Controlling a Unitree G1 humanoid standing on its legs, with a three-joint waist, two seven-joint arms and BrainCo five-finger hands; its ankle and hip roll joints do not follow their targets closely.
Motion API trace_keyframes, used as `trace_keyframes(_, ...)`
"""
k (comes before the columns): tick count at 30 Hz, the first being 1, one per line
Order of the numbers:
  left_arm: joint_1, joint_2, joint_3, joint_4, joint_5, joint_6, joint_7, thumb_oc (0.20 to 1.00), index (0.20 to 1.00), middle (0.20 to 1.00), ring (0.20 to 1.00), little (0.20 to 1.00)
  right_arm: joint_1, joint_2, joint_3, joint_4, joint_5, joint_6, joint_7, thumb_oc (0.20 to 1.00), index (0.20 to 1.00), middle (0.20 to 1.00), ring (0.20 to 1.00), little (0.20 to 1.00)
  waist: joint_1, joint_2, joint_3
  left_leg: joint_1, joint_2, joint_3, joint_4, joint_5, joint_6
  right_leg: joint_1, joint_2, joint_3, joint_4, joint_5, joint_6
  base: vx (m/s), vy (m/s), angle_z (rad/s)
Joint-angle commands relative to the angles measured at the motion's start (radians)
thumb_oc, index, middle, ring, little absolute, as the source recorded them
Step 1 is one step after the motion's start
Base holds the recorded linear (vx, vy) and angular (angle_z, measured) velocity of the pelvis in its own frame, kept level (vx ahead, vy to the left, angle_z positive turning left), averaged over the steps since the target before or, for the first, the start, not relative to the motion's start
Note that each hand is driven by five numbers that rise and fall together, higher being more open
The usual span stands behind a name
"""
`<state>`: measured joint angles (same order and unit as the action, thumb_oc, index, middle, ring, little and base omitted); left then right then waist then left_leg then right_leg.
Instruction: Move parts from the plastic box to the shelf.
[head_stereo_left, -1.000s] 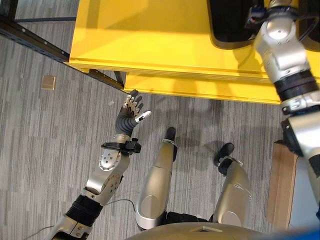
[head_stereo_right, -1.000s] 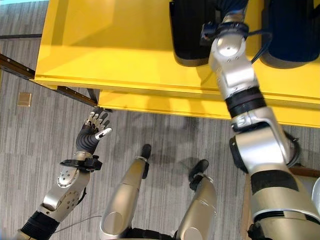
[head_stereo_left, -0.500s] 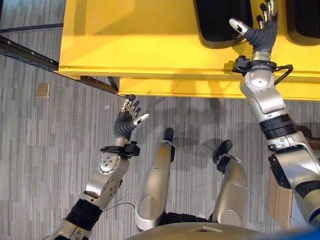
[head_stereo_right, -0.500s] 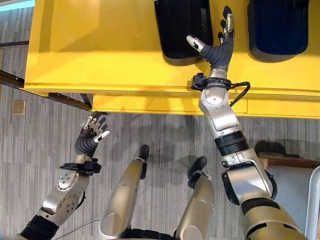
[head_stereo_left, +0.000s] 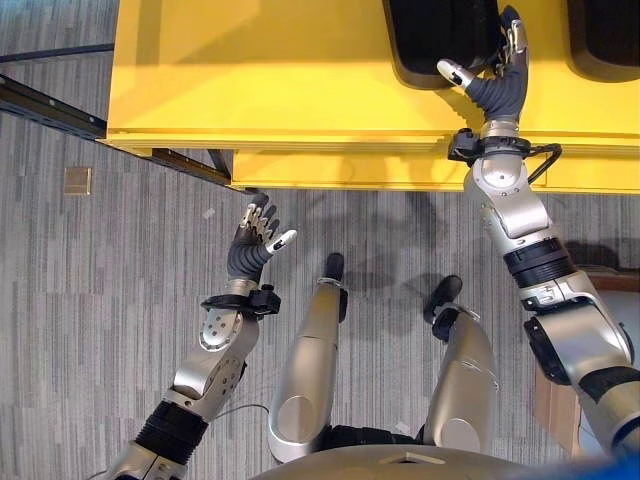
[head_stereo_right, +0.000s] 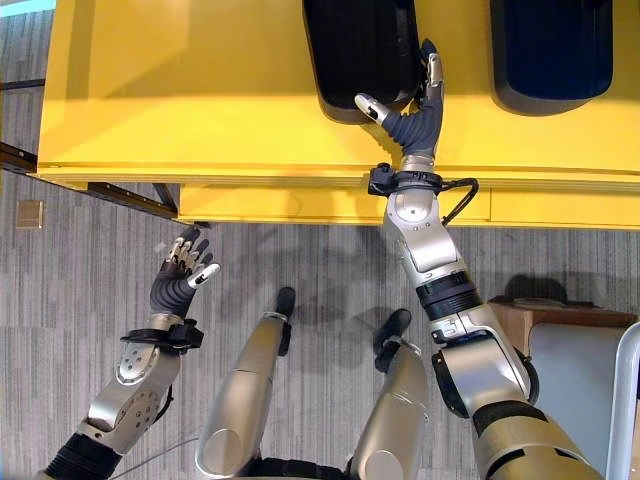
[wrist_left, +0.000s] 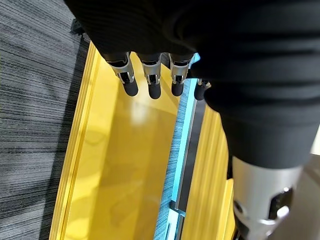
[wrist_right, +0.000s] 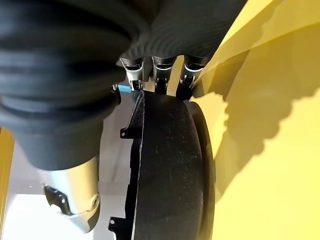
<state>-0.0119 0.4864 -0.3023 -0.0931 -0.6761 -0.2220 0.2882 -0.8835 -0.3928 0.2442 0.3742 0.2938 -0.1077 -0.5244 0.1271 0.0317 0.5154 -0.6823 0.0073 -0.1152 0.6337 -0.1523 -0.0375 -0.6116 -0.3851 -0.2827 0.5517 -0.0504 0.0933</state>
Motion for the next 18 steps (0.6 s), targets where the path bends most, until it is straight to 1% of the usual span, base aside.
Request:
trace_keyframes(1,0.048,0.023,0.043,-0.060,0.030,-0.036,0.002,1.000,1.000,1.000,1.000,1.000,-0.026,0.015,-0.006,0.000,0.044,-0.045,0.018,1.000,1.000,1.000,1.000,1.000,0.025,-0.008,0.004,-0.008,0.022,0.039,-0.013,-0.015,0.011,0.118,0.008,0.024,0.115,-0.170,0.010,0.00,0.000,0.00)
trace_keyframes(4,0.050,0.021,0.046,-0.062,0.028,-0.036,0.007,1.000,1.000,1.000,1.000,1.000,-0.036,0.031,0.016,-0.013,0.045,-0.042,0.029,1.000,1.000,1.000,1.000,1.000,0.028,-0.011,0.004,-0.010,0.024,0.039,-0.011,-0.014,0.011,0.118,0.009,0.022,0.116,-0.169,0.013,0.00,0.000,0.00)
trace_keyframes(18,0.038,0.022,0.046,-0.059,0.032,-0.038,0.013,1.000,1.000,1.000,1.000,1.000,-0.054,0.040,0.029,-0.016,0.052,-0.043,0.034,1.000,1.000,1.000,1.000,1.000,0.029,-0.013,0.004,-0.005,0.023,0.040,-0.014,-0.017,0.011,0.120,0.011,0.023,0.116,-0.169,0.013,0.00,0.000,0.00)
